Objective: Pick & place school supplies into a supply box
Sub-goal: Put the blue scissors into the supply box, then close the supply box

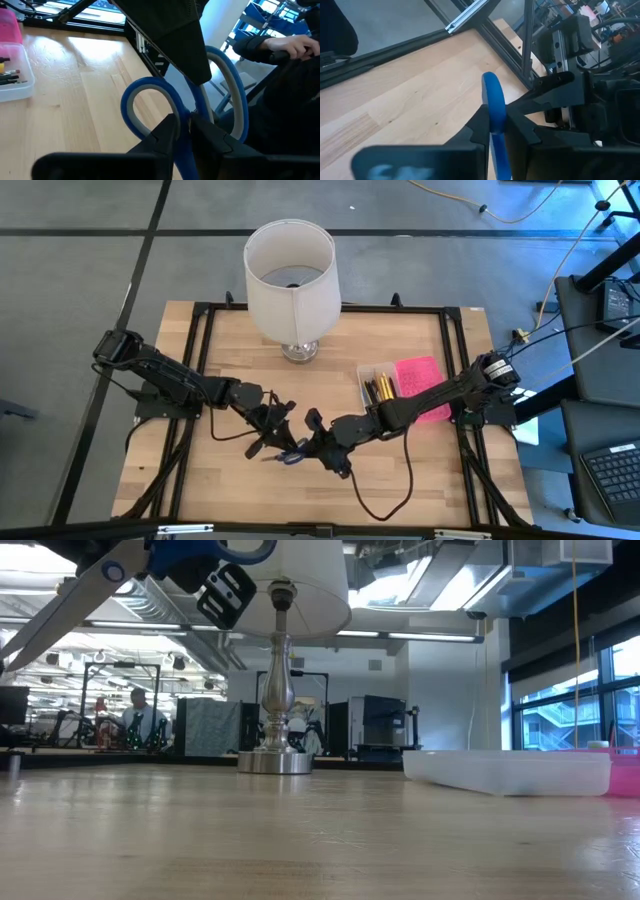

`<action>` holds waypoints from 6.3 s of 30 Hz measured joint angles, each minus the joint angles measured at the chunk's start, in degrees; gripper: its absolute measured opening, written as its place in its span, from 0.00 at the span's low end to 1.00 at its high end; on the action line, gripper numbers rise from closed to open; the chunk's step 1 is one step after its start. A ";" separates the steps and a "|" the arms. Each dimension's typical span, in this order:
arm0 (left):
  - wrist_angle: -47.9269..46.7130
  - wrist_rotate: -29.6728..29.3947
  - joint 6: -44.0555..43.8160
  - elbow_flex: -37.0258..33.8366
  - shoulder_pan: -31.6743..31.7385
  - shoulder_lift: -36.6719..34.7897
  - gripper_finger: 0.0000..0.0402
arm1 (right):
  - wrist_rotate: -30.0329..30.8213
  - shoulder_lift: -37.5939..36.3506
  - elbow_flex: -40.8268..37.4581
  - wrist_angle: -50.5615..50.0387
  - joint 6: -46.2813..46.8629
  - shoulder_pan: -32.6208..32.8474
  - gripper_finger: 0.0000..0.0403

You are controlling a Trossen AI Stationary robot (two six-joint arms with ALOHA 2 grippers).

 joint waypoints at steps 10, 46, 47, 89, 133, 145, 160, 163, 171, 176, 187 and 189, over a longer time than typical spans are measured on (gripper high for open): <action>-0.02 0.00 0.04 0.00 0.12 -0.06 0.23 | -0.20 0.15 -0.12 -0.35 1.46 0.23 0.10; -14.43 4.56 1.34 0.00 7.52 -0.09 0.30 | 44.15 -15.30 -1.09 -72.97 75.69 15.39 0.10; -14.45 4.51 1.51 0.00 7.52 -0.09 0.30 | 44.05 -15.29 -1.78 -73.01 76.32 15.38 0.10; -14.32 -10.51 1.05 -0.07 4.02 3.64 0.28 | 42.17 -14.93 -24.30 -51.76 77.91 14.47 0.18; -14.19 -24.25 -5.16 -0.04 2.12 4.42 0.20 | 23.23 -15.13 -33.83 -51.40 103.50 -10.92 0.28; -10.48 -27.50 -4.42 0.02 2.34 12.62 0.11 | 19.87 -15.13 -35.71 -36.11 96.17 -11.91 0.28; 6.05 -28.72 8.15 0.00 4.03 24.63 0.00 | 15.72 -15.13 -35.71 -20.74 88.31 -11.89 0.28; 5.82 -29.95 6.65 -0.02 5.48 24.63 0.01 | 14.23 -15.13 -35.68 -18.36 86.17 -11.87 0.28; 5.44 -31.47 5.56 0.00 9.09 24.63 0.01 | 16.10 -15.41 -35.39 -17.78 84.78 -11.87 0.28; 5.10 -30.37 4.95 -0.01 10.54 24.63 0.01 | 19.10 -17.30 -29.79 -31.63 86.42 -11.84 0.28; 5.27 -29.96 4.94 -0.02 10.62 24.63 0.01 | 21.30 -25.40 -25.70 -68.46 107.74 -12.78 0.26; 5.32 -29.96 4.96 -0.02 10.62 24.63 0.01 | 19.81 -26.49 -28.53 -65.93 107.58 -13.65 0.25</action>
